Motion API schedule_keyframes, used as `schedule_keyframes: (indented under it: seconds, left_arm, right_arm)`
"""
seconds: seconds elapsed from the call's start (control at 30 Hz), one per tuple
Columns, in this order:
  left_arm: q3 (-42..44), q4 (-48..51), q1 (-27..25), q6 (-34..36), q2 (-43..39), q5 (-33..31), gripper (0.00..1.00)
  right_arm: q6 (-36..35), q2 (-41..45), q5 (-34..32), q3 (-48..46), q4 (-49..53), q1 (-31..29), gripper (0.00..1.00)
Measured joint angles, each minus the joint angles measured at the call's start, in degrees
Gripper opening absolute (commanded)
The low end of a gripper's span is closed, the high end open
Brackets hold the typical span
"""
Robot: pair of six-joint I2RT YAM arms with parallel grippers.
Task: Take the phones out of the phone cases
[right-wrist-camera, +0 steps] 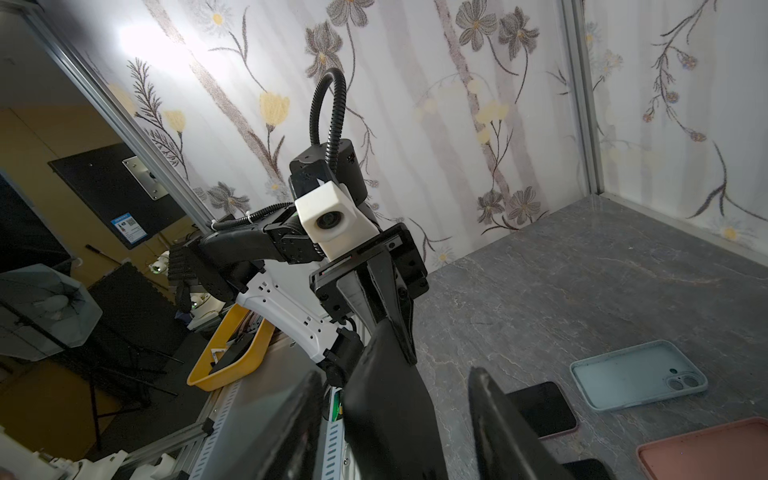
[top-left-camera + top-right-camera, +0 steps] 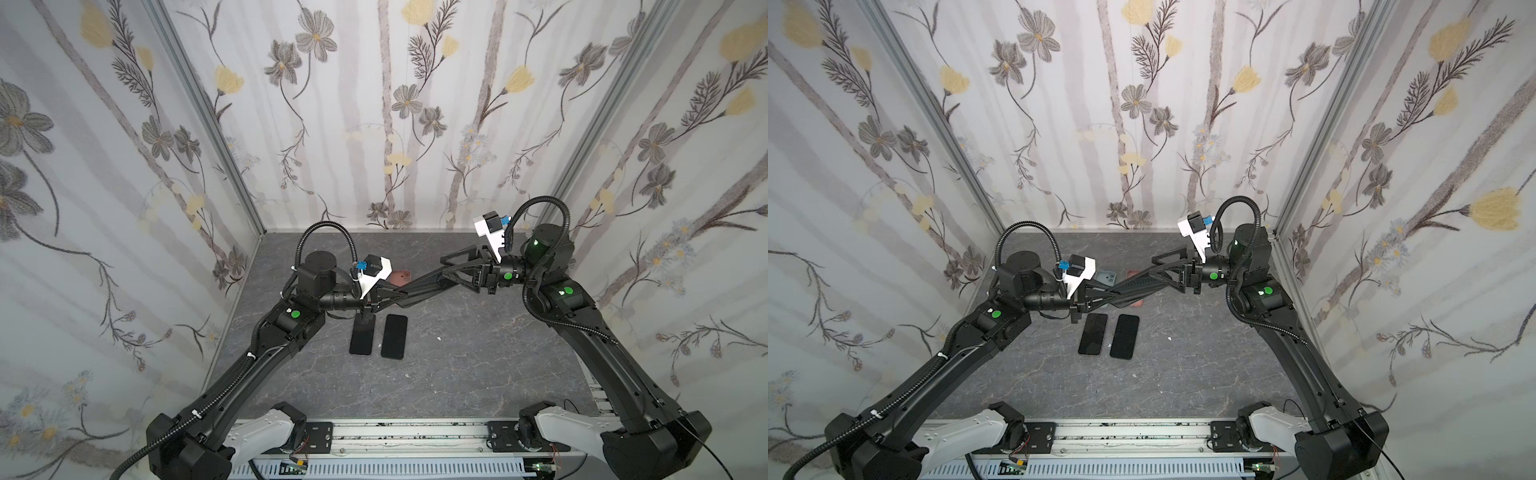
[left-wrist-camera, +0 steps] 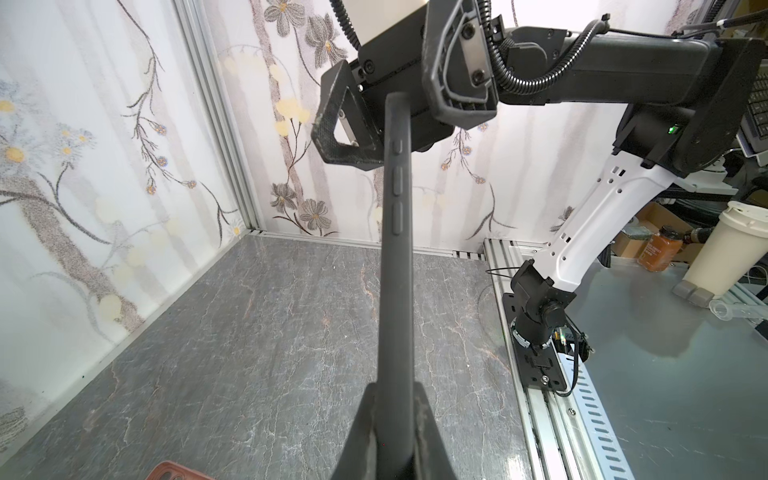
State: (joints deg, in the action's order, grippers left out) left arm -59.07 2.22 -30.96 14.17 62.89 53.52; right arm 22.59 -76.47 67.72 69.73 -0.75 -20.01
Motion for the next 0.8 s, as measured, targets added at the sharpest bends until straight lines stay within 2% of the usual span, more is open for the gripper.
schedule_keyframes:
  seconds: [0.8]
  left_arm:
    - [0.26, -0.55, -1.4, -0.24, -1.79, -1.88, 0.0]
  right_arm:
    - [13.09, -0.39, 3.41, -5.25, -15.56, -1.84, 0.4]
